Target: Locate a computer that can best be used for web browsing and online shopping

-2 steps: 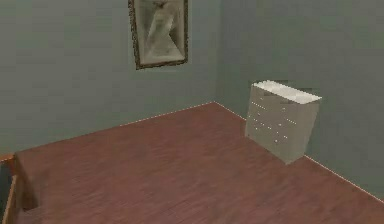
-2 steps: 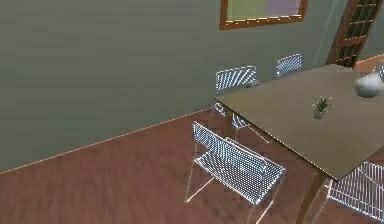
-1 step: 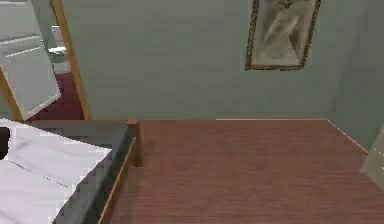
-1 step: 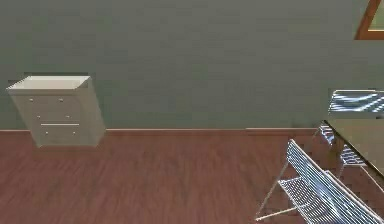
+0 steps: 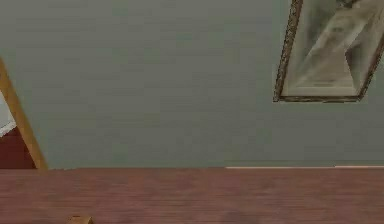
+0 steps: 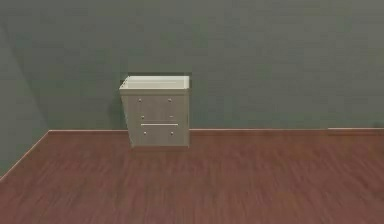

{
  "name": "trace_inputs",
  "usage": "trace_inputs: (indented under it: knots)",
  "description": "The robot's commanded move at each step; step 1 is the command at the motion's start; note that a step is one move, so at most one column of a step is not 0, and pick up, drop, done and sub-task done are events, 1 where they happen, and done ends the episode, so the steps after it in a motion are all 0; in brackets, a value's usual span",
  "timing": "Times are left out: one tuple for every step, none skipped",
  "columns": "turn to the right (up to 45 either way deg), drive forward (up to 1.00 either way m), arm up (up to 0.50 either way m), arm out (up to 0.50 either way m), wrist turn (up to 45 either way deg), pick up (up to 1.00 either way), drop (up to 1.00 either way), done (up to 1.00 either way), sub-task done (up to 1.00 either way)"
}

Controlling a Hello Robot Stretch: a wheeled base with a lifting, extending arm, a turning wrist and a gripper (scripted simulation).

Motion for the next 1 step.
trace_inputs:
  knots:
    - [0.0,0.95,0.00,0.00,0.0,0.00,0.00,0.00,0.00]
